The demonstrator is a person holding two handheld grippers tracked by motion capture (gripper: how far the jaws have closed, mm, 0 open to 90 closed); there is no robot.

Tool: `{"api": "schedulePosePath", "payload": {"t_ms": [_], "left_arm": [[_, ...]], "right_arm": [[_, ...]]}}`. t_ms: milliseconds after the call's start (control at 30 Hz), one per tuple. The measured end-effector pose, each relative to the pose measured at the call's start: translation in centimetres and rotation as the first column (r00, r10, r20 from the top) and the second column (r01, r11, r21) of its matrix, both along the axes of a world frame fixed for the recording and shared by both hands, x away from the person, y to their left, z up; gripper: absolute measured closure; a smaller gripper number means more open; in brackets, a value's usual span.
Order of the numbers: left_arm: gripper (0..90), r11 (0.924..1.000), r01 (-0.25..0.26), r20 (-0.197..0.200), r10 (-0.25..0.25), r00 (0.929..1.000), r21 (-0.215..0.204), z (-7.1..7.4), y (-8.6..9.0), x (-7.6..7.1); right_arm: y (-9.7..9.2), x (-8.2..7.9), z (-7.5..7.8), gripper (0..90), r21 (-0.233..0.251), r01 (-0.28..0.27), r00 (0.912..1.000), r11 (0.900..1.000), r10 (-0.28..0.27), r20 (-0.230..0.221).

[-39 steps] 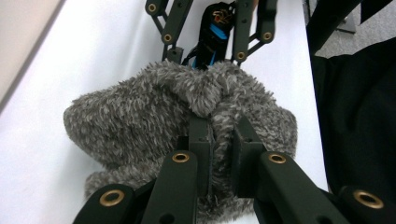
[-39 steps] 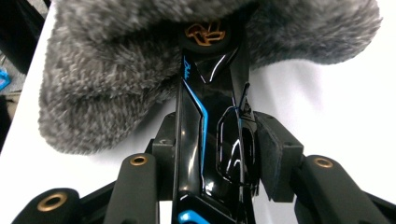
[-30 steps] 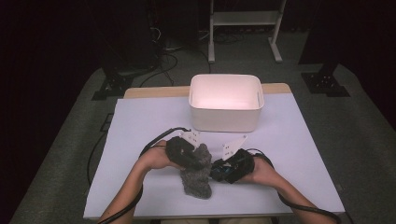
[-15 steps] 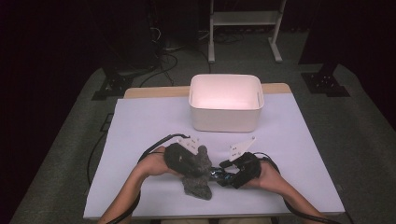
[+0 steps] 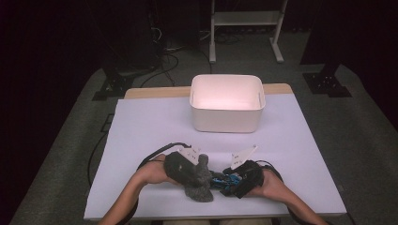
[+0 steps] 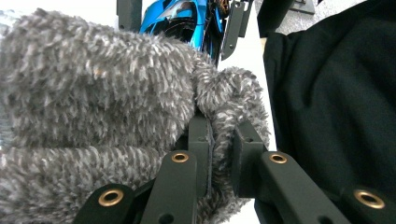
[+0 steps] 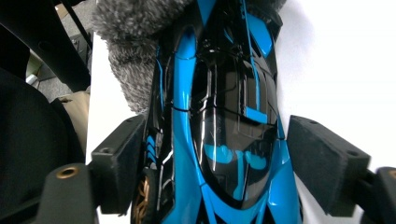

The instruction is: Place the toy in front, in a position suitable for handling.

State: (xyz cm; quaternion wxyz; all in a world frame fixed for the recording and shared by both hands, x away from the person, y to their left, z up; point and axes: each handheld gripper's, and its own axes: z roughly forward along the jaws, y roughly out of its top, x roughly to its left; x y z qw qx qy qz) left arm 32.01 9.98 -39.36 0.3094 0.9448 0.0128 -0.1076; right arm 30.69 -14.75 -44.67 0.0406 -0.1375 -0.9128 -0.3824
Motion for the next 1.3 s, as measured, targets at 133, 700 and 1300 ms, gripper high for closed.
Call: {"api": "schedulePosePath", "payload": {"t_ms": [133, 700, 1300], "left_arm": [[81.1, 1.0000, 0.001, 0.013, -0.001, 0.9999, -0.003, 0.3, 0.2, -0.1], [59.9, 0.9975, -0.068, 0.145, 0.070, 0.9870, -0.016, 0.9, -0.5, 0.0], [65.3, 0.9976, -0.069, 0.092, 0.069, 0.9934, -0.002, -0.4, -2.1, 0.8]], "right_arm": [[0.0, -0.2, -0.1, 18.3, 0.016, 0.025, 0.9995, 0.9996, -0.024, -0.019], [-0.5, -1.5, -0.7, 19.7, -0.012, 0.051, 0.9987, 0.9986, -0.051, 0.005], [-0.3, -1.3, -0.8, 21.4, -0.046, -0.043, 0.9950, 0.9980, 0.047, 0.088]]}}
